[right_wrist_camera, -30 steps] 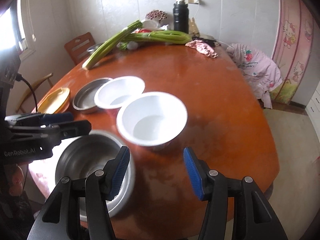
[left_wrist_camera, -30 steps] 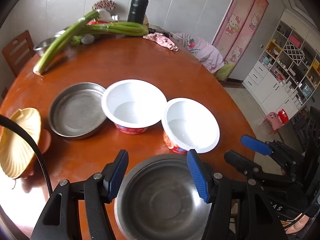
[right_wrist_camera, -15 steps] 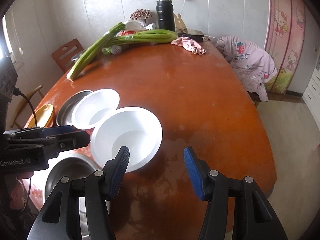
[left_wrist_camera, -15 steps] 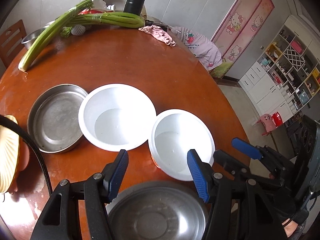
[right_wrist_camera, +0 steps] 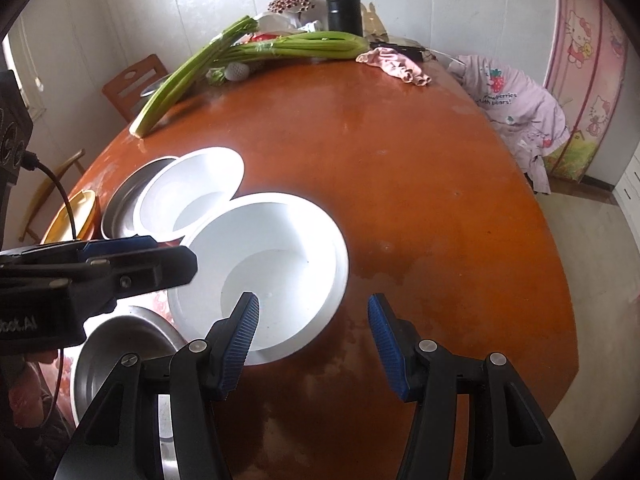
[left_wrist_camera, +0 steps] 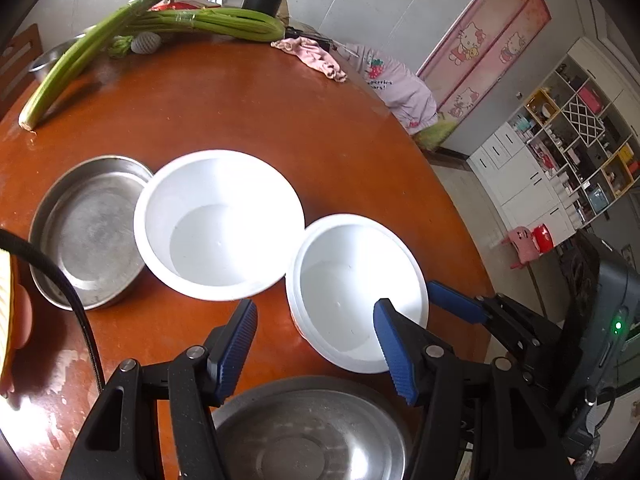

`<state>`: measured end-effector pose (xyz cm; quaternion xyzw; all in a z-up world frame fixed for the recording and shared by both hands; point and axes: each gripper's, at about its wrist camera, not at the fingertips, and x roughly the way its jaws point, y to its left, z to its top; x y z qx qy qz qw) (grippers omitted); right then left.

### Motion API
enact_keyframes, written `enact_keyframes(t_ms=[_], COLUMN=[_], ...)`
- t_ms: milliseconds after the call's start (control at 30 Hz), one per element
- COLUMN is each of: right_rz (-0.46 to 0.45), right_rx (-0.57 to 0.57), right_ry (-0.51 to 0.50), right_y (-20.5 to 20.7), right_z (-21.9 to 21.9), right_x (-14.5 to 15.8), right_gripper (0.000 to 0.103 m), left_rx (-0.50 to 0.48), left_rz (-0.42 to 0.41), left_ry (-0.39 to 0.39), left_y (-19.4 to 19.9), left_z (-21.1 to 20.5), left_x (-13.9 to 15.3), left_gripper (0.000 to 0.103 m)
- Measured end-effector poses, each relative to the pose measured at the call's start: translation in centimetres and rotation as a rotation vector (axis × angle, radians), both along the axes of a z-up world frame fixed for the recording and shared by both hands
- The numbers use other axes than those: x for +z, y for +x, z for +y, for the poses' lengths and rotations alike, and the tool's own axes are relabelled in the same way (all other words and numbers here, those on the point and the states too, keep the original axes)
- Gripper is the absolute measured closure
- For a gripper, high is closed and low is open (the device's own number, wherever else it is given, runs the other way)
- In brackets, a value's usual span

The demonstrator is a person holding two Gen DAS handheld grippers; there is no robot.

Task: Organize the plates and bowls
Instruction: 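Move the right gripper to the larger white red-printed bowl and grasp its rim, then lift the white bowl with the right gripper and carry it over the steel bowl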

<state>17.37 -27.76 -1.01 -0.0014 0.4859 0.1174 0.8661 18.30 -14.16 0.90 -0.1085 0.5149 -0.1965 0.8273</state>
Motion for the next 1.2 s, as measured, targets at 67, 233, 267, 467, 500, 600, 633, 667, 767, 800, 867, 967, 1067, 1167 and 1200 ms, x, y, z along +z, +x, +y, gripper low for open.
enact_keyframes(t_ms=[67, 233, 267, 467, 500, 600, 633, 667, 767, 800, 867, 967, 1067, 1167, 1200], right_rz=[0.006, 0.007, 0.008, 0.010, 0.008, 0.008, 0.008, 0.005, -0.014, -0.021, -0.037, -0.057, -0.073, -0.095, -0.100], right_rx=[0.005, 0.020, 0.023, 0.047, 0.048, 0.045, 0.042, 0.040, 0.033, 0.031, 0.028, 0.026, 0.033, 0.040, 0.043], right_ry=[0.005, 0.019, 0.021, 0.034, 0.033, 0.036, 0.036, 0.035, 0.035, 0.031, 0.030, 0.035, 0.034, 0.032, 0.034], right_y=[0.0, 0.1, 0.1, -0.2, -0.2, -0.4, -0.4, -0.5, -0.7, -0.8, -1.0, -1.4, -1.9, -2.5, -2.7], right_z=[0.1, 0.3, 0.3, 0.9, 0.9, 0.8, 0.7, 0.7, 0.5, 0.5, 0.4, 0.2, 0.3, 0.7, 0.7], right_x=[-0.3, -0.5, -0.6, -0.7, -0.7, -0.8, -0.8, -0.7, -0.1, 0.1, 0.7, 1.4, 2.2, 3.0, 3.2], right_gripper=[0.044, 0.044, 0.044, 0.046, 0.046, 0.046, 0.046, 0.046, 0.045, 0.046, 0.045, 0.045, 0.045, 0.045, 0.045], left_rx=[-0.011, -0.017, -0.023, -0.044, -0.046, -0.050, -0.049, -0.051, -0.054, -0.054, -0.060, -0.061, -0.056, -0.050, -0.047], left_rz=[0.005, 0.026, 0.023, 0.029, 0.031, 0.028, 0.023, 0.016, -0.017, -0.024, -0.053, -0.074, -0.096, -0.120, -0.129], left_ry=[-0.002, -0.013, -0.017, -0.026, -0.026, -0.034, -0.040, -0.042, -0.026, -0.024, -0.015, -0.014, 0.000, 0.000, 0.000], left_y=[0.1, 0.6, 0.6, 0.9, 0.9, 0.9, 0.9, 0.9, 0.7, 0.6, 0.2, -0.3, -0.8, -1.6, -1.9], left_z=[-0.3, -0.8, -1.0, -1.9, -2.1, -2.1, -2.1, -2.2, -2.7, -2.8, -3.0, -3.0, -2.8, -2.4, -2.2], left_x=[-0.2, -0.9, -0.9, -1.2, -1.3, -1.3, -1.2, -1.1, -0.4, -0.2, 0.5, 1.3, 1.9, 2.8, 3.1], left_gripper=[0.043, 0.053, 0.053, 0.057, 0.057, 0.057, 0.057, 0.057, 0.057, 0.057, 0.057, 0.057, 0.057, 0.057, 0.057])
